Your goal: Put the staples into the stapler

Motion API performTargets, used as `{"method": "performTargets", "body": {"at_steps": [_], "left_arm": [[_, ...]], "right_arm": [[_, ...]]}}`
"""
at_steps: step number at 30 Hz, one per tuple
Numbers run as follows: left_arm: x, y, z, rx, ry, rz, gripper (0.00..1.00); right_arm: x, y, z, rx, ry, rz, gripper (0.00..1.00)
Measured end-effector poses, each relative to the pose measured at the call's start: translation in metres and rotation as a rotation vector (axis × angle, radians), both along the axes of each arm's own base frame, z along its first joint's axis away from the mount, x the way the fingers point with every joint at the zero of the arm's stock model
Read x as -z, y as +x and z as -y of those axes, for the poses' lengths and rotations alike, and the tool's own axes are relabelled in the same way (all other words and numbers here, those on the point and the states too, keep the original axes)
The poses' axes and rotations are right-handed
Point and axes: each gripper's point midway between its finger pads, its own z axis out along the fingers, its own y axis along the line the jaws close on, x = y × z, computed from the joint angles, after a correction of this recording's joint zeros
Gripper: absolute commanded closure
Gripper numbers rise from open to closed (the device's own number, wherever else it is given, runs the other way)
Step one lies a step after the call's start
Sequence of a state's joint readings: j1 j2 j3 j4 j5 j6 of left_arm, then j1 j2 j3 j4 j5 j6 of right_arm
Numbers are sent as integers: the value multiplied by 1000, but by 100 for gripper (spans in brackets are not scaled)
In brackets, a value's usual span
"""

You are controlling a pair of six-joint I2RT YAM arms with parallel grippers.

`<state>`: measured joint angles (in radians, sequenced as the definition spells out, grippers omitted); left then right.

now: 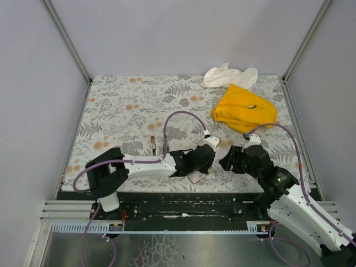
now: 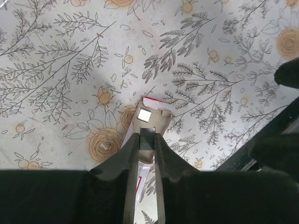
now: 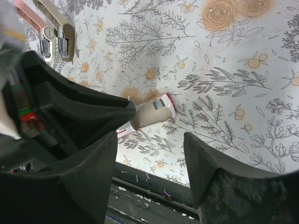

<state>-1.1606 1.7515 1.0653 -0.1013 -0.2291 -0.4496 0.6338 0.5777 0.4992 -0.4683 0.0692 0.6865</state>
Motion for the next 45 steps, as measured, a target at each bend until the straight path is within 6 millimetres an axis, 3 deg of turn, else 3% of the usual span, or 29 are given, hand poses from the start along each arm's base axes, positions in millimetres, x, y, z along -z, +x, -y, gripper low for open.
{"method": "performTargets", "body": {"at_steps": [7,12,17,22,30,36,45], "left_arm": [[-16,-10,-13,35,-63,24,91],[-21,-33,-29,133,-145,36,91],[-28,-45,-40,184,-191,48,93],[-23,-30,-56,117,-135,90,93],[9,11,-105,-57,-1,80,93],[45,12,-115,-72,95,32,92],[49,17,-107,-74,100,24,66]], "right_arm": [[-6,-1,-1,57,61,-25,30],[-10,-4,-24,25,215,-46,30],[5,-15,-39,-16,306,-117,31],[7,-18,-38,-13,309,-127,31],[18,-25,-32,-12,265,-162,32],[24,-25,-32,-12,245,-183,32],[28,-25,-32,-15,228,-194,32]]}}
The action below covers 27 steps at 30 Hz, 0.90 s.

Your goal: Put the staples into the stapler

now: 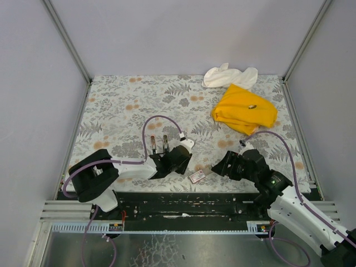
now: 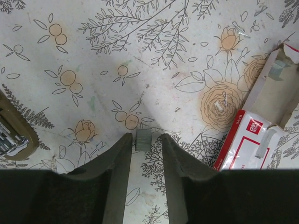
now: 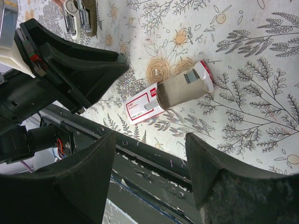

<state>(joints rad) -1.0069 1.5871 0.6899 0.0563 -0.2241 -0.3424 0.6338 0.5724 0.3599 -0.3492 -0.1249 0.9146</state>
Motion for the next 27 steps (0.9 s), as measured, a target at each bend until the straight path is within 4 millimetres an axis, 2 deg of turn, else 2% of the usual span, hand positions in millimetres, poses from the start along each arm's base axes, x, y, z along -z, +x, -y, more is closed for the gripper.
{"method": "performTargets", "body": {"at_steps": [6,10,20,27], "left_arm": [[0,0,1,-5,-4,-2,60],[-1,0,1,-13,-10,-6,61],[0,-2,-5,-24,-5,-6,67],[0,-2,-5,-24,5,3,74]], "right_arm": [[-1,0,0,0,2,3,32],[-1,0,0,-1,1,3,32],[0,1,0,-1,1,3,31],[0,1,0,-1,1,3,30]]}}
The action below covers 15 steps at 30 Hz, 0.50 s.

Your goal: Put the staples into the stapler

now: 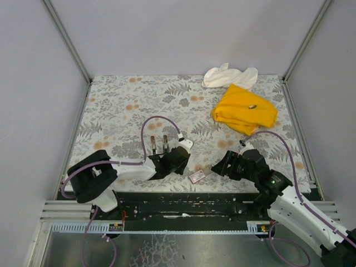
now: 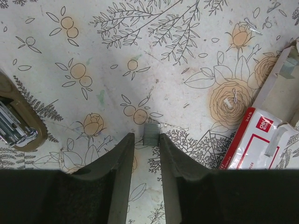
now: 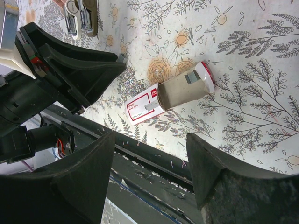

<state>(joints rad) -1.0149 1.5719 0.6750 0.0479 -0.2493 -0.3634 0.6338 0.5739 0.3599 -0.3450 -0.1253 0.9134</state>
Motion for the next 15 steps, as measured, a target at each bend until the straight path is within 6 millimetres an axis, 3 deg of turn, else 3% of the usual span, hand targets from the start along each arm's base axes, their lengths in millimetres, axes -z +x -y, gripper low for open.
{"method": "performTargets", "body": {"at_steps": [7,15], "left_arm": [[1,-4,4,11,13,19,86],[0,-10,8,18,17,28,91]], "right_arm": [[-1,0,0,0,2,3,30],[-1,0,0,1,3,3,30]]}}
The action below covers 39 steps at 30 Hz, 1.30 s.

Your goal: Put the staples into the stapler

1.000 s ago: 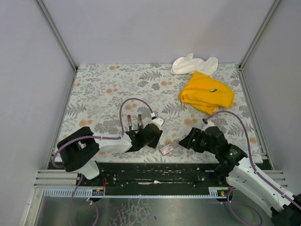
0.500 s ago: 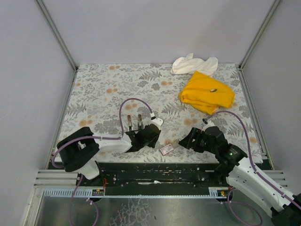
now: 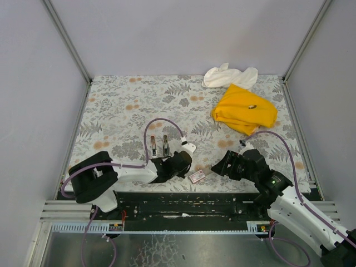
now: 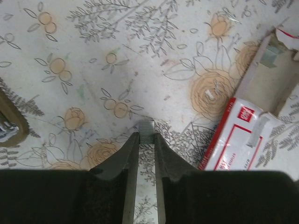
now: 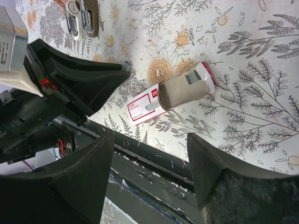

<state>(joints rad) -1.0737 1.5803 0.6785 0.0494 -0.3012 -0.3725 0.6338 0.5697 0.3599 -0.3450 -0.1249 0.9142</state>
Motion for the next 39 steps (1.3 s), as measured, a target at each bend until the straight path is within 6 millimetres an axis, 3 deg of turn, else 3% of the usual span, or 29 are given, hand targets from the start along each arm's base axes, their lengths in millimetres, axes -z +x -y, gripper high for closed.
{"method": "performTargets", "body": {"at_steps": [6,9,14,21,29,33,39], "left_arm": [[-4,-22,7,34,-7,-31,92],[-20,-28,17,38,-45,-32,92],[-58,-27,41,17,-170,-20,92],[-80,-17,60,-65,-236,-32,89],[-55,11,78,-193,-155,-15,89],[-35,22,81,-226,-113,-28,89],[-8,33,70,-278,-61,-56,87]], "right_arm": [[2,3,-3,4,3,-9,32],[6,6,-5,8,-4,-26,32],[10,6,-5,17,-10,-46,32],[5,8,6,81,-17,-21,32],[-12,9,27,201,39,67,31],[-3,4,35,225,17,45,31],[6,-2,40,231,-12,13,31]]}}
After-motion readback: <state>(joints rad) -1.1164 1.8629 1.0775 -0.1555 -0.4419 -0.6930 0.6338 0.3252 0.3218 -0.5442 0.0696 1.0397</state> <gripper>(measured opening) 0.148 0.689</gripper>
